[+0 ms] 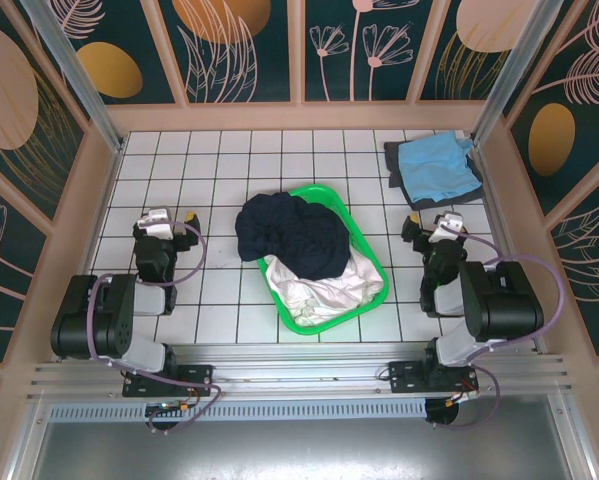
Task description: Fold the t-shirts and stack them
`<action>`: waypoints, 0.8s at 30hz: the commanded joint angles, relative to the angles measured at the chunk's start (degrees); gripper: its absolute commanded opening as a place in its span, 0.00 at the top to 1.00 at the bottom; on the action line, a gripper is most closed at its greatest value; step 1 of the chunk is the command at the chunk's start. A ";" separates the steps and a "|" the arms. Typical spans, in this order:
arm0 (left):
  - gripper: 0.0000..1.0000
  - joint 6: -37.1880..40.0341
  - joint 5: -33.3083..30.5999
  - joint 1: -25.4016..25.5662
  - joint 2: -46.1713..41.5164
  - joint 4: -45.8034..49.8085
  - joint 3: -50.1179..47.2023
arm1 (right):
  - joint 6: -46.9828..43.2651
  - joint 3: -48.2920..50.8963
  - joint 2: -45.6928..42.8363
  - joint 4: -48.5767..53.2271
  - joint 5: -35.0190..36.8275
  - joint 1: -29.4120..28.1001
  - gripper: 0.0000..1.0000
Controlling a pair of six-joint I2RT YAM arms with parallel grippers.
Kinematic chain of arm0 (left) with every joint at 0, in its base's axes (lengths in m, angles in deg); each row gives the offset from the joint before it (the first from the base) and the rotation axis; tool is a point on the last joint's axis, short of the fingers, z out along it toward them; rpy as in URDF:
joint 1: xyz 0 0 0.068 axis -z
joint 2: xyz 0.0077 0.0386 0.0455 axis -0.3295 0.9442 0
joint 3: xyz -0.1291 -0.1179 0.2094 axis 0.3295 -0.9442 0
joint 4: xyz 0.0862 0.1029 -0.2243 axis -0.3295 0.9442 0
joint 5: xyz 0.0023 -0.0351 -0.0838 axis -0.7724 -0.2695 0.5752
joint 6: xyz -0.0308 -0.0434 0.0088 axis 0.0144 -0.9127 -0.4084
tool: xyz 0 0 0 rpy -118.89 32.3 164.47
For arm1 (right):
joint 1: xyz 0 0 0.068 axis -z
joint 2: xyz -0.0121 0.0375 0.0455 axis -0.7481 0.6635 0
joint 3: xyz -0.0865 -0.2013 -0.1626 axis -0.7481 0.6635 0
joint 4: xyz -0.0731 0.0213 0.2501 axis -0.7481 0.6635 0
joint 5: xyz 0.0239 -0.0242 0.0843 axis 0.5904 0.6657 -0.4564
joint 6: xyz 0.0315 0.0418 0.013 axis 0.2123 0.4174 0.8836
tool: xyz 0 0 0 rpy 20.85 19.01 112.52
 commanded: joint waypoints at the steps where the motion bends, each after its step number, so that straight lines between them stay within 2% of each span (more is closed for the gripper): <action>1: 0.01 -4.77 -1.91 0.65 -9.52 22.65 10.89 | -3.13 -2.88 -12.00 10.14 8.98 -5.14 0.01; 3: 0.01 -12.92 -0.82 0.65 -13.08 34.71 18.12 | 6.46 -5.99 -19.57 19.87 10.33 -5.37 0.01; 4: 0.01 -18.18 0.58 0.65 -14.09 39.77 21.52 | 14.41 -7.05 -22.53 24.53 10.72 -5.08 0.01; 5: 0.01 -25.67 0.87 0.65 -14.49 45.34 24.81 | 27.62 -8.43 -26.41 34.54 11.50 -4.72 0.01; 6: 0.01 -31.29 0.34 0.65 -14.40 50.10 27.05 | 36.04 -9.01 -29.01 42.27 11.08 -4.04 0.01; 7: 0.01 -36.03 0.04 0.56 -13.73 58.53 30.58 | 42.66 -8.27 -31.28 45.46 7.43 -1.90 0.01; 8: 0.01 -37.08 1.16 0.61 -12.86 60.59 32.09 | 42.54 -6.42 -33.10 44.62 -2.46 0.84 0.01; 9: 0.01 -36.08 5.01 0.58 -11.84 59.65 32.38 | 40.92 -4.43 -34.55 41.01 -13.36 2.43 0.01; 10: 0.01 -34.88 9.32 0.64 -11.14 56.93 31.92 | 40.82 -4.24 -35.84 41.83 -18.00 2.18 0.01; 12: 0.01 -33.63 14.73 1.83 -9.83 51.30 30.23 | 39.36 -7.86 -38.68 54.81 -14.67 -4.26 0.01; 14: 0.01 -30.16 14.98 4.94 -8.42 50.99 31.16 | 38.29 -10.90 -41.24 66.38 -6.76 -12.31 0.01; 16: 0.01 -27.15 14.99 8.02 -5.96 53.02 34.24 | 36.64 -11.90 -43.82 72.86 -3.50 -19.25 0.01; 18: 0.01 -24.79 19.90 9.95 -2.45 51.97 36.70 | 35.47 -13.39 -45.26 79.29 -0.27 -26.66 0.01; 20: 0.01 -23.45 21.72 11.65 0.99 52.76 39.75 | 38.07 -15.41 -44.62 86.41 3.98 -32.50 0.01; 24: 0.01 -16.91 17.49 17.23 10.12 60.76 49.74 | 46.65 -17.93 -43.01 97.79 8.22 -41.33 0.01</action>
